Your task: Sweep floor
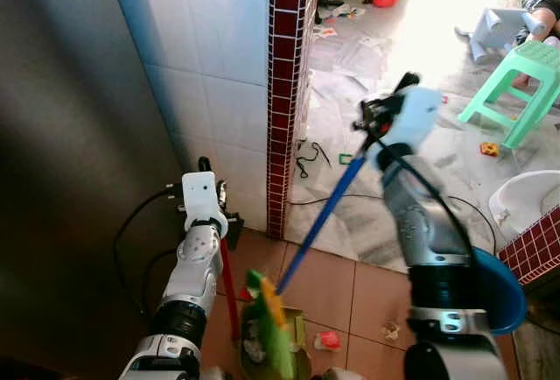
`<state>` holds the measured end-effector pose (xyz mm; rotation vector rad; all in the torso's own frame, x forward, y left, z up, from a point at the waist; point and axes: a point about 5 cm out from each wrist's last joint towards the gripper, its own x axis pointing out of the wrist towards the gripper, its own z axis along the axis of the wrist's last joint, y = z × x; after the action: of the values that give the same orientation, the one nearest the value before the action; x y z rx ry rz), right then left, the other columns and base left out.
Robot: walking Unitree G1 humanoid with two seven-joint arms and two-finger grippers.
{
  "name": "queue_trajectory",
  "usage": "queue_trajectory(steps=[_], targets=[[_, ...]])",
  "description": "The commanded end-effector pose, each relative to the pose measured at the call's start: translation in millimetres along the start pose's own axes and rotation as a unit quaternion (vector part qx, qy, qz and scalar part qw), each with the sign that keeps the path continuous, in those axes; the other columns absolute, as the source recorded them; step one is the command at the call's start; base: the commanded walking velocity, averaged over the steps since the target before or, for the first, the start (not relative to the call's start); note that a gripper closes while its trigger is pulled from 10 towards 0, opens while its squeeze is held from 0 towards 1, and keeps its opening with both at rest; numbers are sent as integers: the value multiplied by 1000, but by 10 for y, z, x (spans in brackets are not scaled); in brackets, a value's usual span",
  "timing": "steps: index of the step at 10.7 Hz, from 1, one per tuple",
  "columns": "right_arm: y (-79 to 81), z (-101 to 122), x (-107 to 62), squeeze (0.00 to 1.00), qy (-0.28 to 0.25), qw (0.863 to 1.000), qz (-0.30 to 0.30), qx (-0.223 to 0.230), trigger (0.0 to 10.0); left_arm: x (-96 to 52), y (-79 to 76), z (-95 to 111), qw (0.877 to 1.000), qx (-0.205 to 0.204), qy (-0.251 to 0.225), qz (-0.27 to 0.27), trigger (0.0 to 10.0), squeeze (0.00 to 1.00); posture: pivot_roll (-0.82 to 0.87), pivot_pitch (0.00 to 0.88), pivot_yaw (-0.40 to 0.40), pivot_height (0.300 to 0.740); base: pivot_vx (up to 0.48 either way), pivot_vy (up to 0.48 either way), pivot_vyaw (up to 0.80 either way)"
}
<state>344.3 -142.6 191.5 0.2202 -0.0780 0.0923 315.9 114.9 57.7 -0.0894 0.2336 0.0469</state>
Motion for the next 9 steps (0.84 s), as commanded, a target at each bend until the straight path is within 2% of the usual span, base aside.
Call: queue_trajectory(steps=[1, 3, 5, 7, 9], targets=[[11, 318, 12, 0, -76, 997, 8, -16, 10000, 11, -70, 149, 999, -23, -34, -7, 10000, 0, -100, 0, 7, 740, 0, 0, 0], [-139, 383, -36, 0, -111, 991, -19, -77, 10000, -55, -32, 332, 997, -15, -76, -18, 10000, 0, -97, 0, 8, 740, 0, 0, 0], [-342, 294, -136, 0, -109, 984, -56, -129, 10000, -180, 98, 587, 992, -29, -123, -1, 10000, 0, -83, 0, 0, 740, 0, 0, 0], [-427, 143, -205, 0, -93, 982, -75, -147, 10000, -295, 172, 729, 989, -26, -149, 6, 10000, 0, -68, 0, -3, 740, 0, 0, 0], [-405, 60, -245, 0, -91, 981, -78, -155, 10000, -406, 216, 774, 988, -17, -152, -1, 10000, 0, -63, 0, 2, 740, 0, 0, 0]])
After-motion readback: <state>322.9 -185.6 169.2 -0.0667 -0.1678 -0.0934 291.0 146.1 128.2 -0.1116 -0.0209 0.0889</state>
